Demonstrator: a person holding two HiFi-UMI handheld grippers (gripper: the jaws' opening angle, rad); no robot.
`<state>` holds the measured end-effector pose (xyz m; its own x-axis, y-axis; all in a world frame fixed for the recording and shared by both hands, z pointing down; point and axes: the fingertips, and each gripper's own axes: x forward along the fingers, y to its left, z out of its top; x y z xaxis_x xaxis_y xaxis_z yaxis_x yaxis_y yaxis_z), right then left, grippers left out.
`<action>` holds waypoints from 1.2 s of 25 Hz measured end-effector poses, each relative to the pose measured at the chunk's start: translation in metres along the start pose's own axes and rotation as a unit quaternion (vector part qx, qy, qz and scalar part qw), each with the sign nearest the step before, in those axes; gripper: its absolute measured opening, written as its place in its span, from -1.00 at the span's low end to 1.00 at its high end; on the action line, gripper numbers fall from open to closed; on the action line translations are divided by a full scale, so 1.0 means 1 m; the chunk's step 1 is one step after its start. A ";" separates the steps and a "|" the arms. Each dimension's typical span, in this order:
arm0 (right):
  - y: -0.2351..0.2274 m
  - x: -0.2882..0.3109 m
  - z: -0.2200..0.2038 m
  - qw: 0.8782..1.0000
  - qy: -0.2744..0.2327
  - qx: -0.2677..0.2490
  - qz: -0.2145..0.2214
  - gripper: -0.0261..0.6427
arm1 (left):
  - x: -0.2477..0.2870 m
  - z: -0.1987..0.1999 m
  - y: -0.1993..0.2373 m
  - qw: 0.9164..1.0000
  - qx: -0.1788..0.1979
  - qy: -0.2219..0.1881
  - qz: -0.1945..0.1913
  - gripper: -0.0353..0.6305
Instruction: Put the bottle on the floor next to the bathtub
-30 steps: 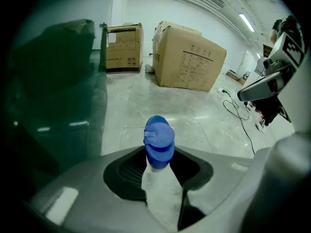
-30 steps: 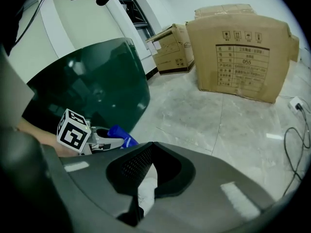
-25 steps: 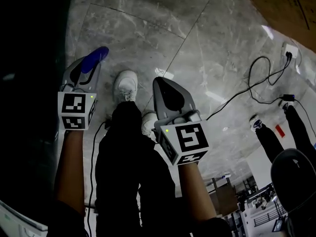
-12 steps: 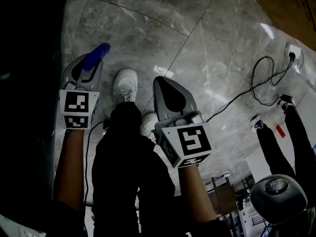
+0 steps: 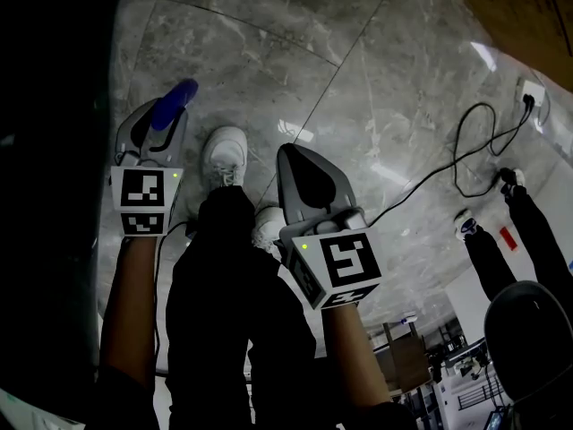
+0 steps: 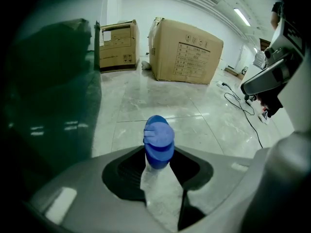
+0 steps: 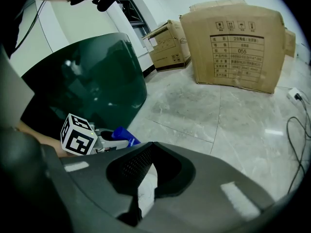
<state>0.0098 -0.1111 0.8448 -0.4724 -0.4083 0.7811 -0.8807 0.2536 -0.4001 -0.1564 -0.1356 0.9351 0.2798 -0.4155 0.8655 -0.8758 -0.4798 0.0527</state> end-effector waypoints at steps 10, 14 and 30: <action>-0.005 -0.009 0.005 1.000 0.006 -0.003 -0.005 -0.85 | -0.001 0.003 -0.004 1.000 0.020 0.008 -0.007 -0.39; -0.001 -0.010 0.007 1.000 0.005 -0.006 -0.005 -0.85 | -0.004 0.003 -0.004 1.000 0.017 0.007 -0.008 -0.38; 0.016 -0.062 0.058 1.000 -0.019 -0.011 -0.001 -0.85 | -0.062 0.065 -0.018 1.000 0.022 -0.014 -0.015 -0.37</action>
<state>0.0224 -0.1330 0.7621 -0.4721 -0.4426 0.7624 -0.8808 0.2725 -0.3872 -0.1330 -0.1512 0.8482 0.3181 -0.4220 0.8490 -0.8485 -0.5263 0.0563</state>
